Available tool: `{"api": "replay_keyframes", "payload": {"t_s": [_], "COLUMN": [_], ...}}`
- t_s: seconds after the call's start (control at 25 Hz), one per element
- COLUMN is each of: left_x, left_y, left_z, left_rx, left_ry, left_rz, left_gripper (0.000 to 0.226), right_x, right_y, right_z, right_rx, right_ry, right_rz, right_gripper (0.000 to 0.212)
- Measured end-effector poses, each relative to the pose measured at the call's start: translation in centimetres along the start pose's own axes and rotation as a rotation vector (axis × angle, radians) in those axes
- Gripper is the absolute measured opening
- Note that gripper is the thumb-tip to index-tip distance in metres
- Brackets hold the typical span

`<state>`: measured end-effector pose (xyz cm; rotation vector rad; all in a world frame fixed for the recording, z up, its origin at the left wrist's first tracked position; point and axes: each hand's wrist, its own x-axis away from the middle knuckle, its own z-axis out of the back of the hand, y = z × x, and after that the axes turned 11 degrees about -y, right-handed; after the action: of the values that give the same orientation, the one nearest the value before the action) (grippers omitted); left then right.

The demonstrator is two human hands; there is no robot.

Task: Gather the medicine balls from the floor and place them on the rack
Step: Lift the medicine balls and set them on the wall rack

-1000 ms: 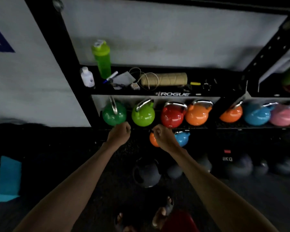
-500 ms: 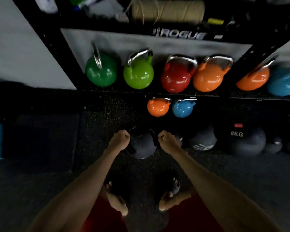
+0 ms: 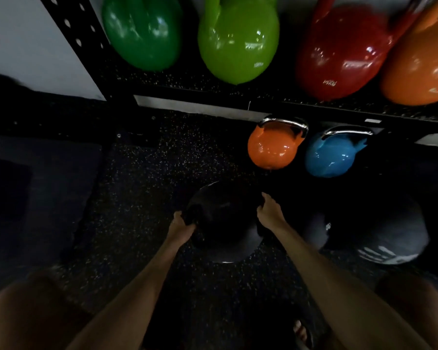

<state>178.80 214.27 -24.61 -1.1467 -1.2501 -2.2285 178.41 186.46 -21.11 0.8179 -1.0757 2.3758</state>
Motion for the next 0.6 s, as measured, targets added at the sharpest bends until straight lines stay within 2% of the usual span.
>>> {"api": "replay_keyframes", "payload": {"t_s": [0.12,0.2,0.36,0.52,0.6], "left_x": [-4.3,-5.2,-5.6,-5.1,-5.0], "left_y": [-2.2,-2.3,-2.7,-4.0,-4.8], "left_z": [-1.9,-2.6,-3.7,-3.7,-3.9], "left_rx": [0.159,0.358,0.707,0.772,0.779], "left_ry": [0.077,0.098,0.104,0.102,0.122], "left_rz": [0.007,0.033,0.077,0.086,0.107], "left_gripper": [0.047,0.035,0.02,0.027,0.03], "right_x": [-5.6,-7.9,-10.8,-12.1,-9.7], "right_y": [3.1,4.0,5.6,6.1,4.9], "right_z": [-1.9,-2.7,-3.6,-5.5,-6.1], "right_rx": [-0.022,-0.188,-0.346,-0.432,-0.28], "right_ry": [-0.037,-0.05,0.027,0.056,0.065], "right_rz": [-0.042,-0.087,-0.142,-0.22,-0.186], "right_gripper": [0.044,0.037,0.043,0.056,0.049]}}
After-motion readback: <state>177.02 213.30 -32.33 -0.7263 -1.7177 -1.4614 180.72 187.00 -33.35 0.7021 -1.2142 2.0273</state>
